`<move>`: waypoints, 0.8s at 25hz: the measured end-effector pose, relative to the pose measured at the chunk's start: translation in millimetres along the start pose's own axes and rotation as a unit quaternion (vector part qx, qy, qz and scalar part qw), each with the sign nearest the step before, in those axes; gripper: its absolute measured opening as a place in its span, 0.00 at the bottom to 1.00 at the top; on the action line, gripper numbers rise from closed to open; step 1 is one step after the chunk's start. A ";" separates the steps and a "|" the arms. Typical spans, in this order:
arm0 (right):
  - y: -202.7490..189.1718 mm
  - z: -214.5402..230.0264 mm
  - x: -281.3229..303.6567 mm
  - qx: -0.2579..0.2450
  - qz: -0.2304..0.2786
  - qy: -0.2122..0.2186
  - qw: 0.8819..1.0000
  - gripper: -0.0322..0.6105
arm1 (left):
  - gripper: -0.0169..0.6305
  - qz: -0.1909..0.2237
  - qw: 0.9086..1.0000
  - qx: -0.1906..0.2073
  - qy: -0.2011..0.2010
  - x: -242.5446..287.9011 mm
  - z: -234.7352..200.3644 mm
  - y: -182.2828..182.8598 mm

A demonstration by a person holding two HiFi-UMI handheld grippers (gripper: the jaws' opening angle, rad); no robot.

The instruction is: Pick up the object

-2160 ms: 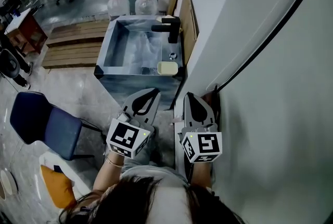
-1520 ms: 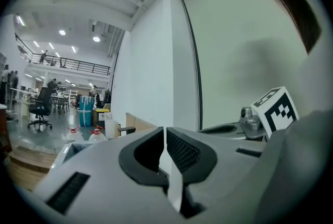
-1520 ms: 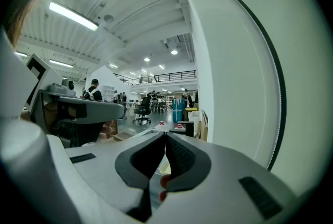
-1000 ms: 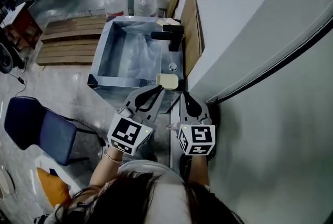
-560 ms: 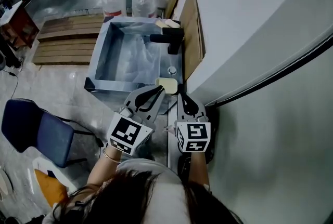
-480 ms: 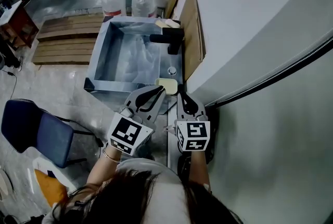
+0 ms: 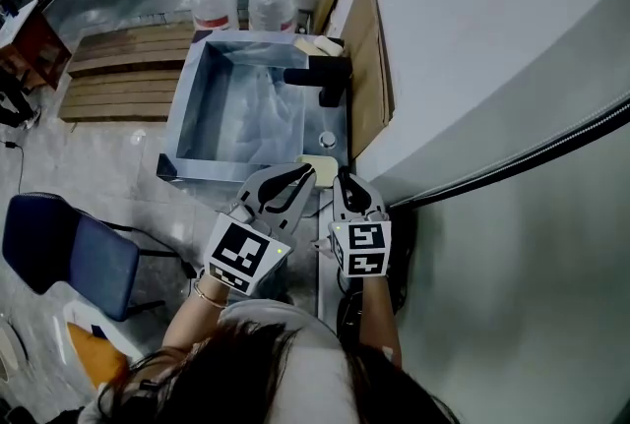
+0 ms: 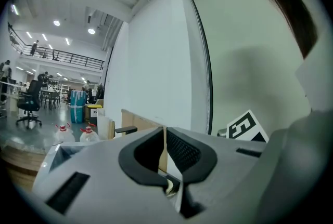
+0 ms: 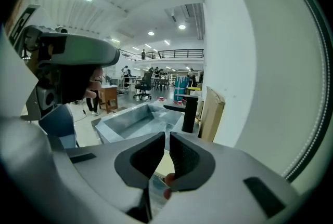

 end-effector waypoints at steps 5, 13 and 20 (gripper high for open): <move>-7.5 3.5 16.4 -0.002 -0.023 -0.002 1.000 0.10 | 0.04 -0.006 1.000 -0.001 -0.004 4.4 -9.2 -4.1; -14.2 13.2 37.3 -0.005 -0.044 -0.015 0.999 0.11 | 0.04 -0.014 1.000 -0.003 -0.010 12.8 -19.6 -11.7; -30.2 20.5 53.3 0.003 -0.075 -0.011 0.997 0.13 | 0.04 -0.023 1.000 -0.006 -0.014 20.7 -25.1 -18.0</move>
Point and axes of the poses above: the fingertips, and each gripper's own axes: x forward along the fingers, z to its right, y out of its top, the point moved 7 cm from there along -x, backward along the fingers, and after that the axes turned 7 degrees about x, right-handed, at the moved point
